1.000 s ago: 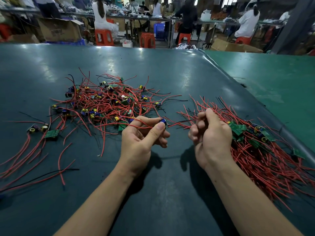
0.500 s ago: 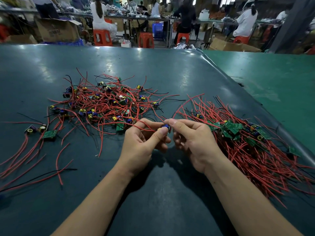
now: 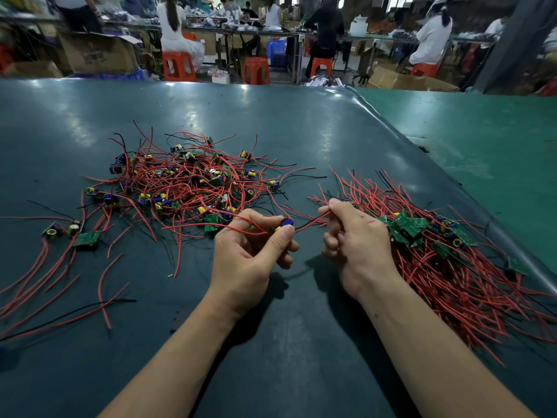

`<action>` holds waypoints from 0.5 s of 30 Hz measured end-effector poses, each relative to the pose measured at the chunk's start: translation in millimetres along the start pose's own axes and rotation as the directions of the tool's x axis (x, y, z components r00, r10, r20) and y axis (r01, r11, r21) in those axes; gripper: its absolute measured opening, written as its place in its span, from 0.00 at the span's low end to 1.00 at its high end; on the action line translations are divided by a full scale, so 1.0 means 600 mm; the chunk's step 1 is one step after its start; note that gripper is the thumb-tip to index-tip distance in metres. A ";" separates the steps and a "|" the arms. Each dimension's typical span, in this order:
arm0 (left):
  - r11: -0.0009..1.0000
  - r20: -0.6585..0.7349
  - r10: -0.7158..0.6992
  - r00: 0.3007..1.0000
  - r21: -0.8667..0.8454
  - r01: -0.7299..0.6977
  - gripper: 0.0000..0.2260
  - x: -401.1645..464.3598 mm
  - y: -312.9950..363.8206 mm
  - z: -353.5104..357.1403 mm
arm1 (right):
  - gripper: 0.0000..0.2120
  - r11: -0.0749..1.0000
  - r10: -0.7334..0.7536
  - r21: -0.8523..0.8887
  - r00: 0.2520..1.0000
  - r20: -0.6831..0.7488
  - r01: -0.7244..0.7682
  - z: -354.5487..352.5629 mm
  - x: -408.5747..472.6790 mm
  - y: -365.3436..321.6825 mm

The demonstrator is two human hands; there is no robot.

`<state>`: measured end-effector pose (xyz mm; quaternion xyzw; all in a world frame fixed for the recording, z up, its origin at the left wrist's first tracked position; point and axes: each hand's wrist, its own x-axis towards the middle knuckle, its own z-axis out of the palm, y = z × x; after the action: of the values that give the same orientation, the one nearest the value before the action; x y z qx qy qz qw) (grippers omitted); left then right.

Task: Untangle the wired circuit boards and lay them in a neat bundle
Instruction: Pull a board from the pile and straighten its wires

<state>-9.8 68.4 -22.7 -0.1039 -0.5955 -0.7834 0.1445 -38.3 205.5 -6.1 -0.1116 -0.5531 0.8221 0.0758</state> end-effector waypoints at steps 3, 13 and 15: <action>1.000 -0.012 -0.002 1.000 -0.004 0.002 0.08 -0.001 0.000 0.000 | 0.08 0.913 -0.262 -0.327 0.965 -0.012 0.244 -0.012 0.004 0.004; 1.000 0.006 0.002 1.000 0.022 -0.002 0.05 -0.002 0.001 0.001 | 0.10 0.903 -0.331 -0.292 0.944 -0.009 0.314 -0.013 0.003 -0.006; 1.000 -0.007 0.004 1.000 0.027 -0.004 0.05 -0.001 0.001 0.000 | 0.09 0.928 -0.296 -0.235 0.955 0.009 0.290 -0.014 0.005 -0.009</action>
<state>-9.3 68.3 -22.3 -0.1005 -0.6054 -0.7752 0.1495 -38.8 215.4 -4.6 -0.0467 -0.6553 0.7292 0.1914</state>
